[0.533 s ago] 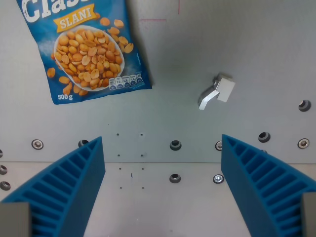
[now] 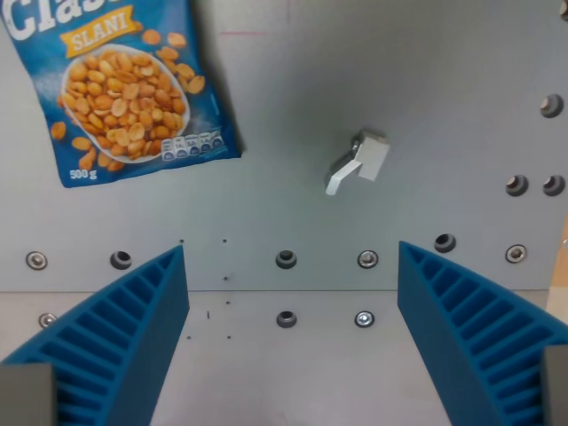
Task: Move in gripper positive y
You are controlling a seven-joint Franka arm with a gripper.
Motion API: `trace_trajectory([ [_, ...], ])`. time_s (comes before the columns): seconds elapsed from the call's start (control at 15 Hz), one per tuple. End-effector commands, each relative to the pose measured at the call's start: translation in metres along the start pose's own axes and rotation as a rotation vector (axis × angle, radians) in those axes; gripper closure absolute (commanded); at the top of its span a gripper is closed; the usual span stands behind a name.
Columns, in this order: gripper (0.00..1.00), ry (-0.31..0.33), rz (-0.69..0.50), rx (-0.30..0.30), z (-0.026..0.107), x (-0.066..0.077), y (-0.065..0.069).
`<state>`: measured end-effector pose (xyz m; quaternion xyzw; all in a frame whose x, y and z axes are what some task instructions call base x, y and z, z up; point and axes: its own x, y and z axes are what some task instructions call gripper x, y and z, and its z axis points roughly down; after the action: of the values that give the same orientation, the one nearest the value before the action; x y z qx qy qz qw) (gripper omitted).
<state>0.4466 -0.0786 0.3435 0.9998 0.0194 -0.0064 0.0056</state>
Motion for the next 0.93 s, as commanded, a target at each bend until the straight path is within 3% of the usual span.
trace_trajectory([
  [0.07, 0.00, 0.002, -0.010, 0.007, -0.003, 0.004, 0.016],
  [0.93, 0.00, 0.002, -0.010, 0.007, -0.002, 0.005, 0.081],
])
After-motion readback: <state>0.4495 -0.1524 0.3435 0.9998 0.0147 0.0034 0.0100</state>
